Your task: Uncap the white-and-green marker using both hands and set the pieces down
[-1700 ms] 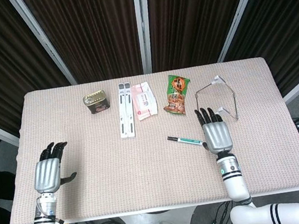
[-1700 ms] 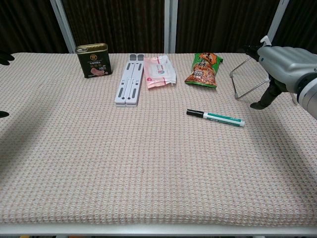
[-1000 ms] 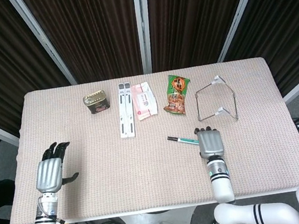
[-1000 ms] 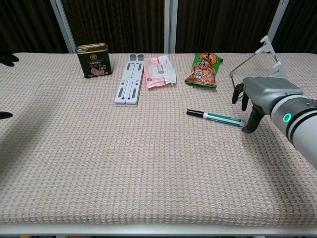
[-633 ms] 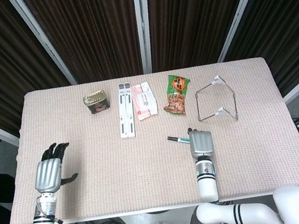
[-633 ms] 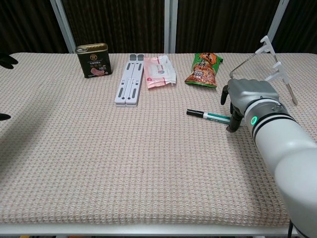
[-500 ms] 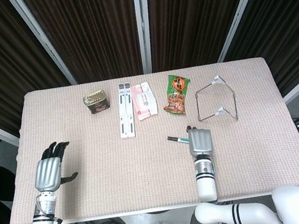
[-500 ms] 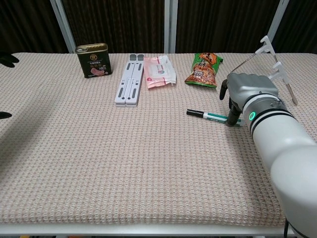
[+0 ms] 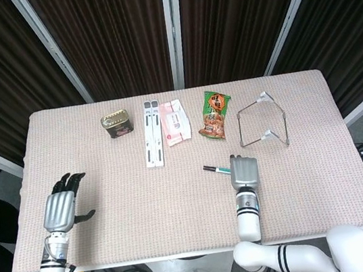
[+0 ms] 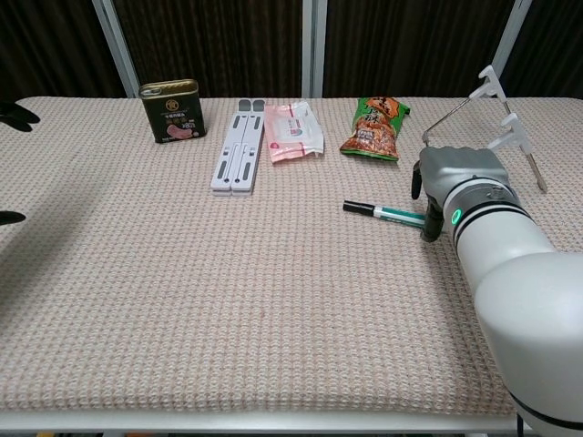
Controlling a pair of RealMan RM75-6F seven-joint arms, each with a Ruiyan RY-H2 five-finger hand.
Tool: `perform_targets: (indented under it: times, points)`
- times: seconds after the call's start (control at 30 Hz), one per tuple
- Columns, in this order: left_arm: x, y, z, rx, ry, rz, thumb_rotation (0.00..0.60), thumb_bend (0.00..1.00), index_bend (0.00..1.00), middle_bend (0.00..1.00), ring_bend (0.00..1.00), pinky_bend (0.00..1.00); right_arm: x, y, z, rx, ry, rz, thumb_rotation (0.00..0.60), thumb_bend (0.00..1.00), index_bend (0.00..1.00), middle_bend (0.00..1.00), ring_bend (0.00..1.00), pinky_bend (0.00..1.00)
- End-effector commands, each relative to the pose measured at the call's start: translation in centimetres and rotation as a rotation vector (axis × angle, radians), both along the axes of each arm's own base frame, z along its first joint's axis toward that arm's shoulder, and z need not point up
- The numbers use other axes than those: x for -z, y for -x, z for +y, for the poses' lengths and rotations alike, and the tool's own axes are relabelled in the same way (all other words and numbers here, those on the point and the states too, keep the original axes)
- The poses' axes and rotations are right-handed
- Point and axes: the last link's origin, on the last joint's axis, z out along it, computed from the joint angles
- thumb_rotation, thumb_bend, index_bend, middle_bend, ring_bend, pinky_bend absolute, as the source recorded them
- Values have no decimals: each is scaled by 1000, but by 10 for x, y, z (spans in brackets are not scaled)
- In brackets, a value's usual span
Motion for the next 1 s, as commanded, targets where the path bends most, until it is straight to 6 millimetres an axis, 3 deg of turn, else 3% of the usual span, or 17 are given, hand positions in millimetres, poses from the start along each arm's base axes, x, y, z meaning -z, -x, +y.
perform_targets:
  times: [0.03,0.6,1.0]
  points:
    - [0,1,0,0,2,1,600,20,140,139,72,175,2,-1,-1,1,-1,1,600,118,374,407,584,726]
    - [0,3,-4,-8,5,-4,600,20,140,139,72,175,16,-5,-4,2,-13,15,600,129,394,467,589,726]
    - [0,3,-3,-4,7,-8,600,20,140,139,72,175,22,-7,-5,7,-25,31,600,207,456,520,596,726]
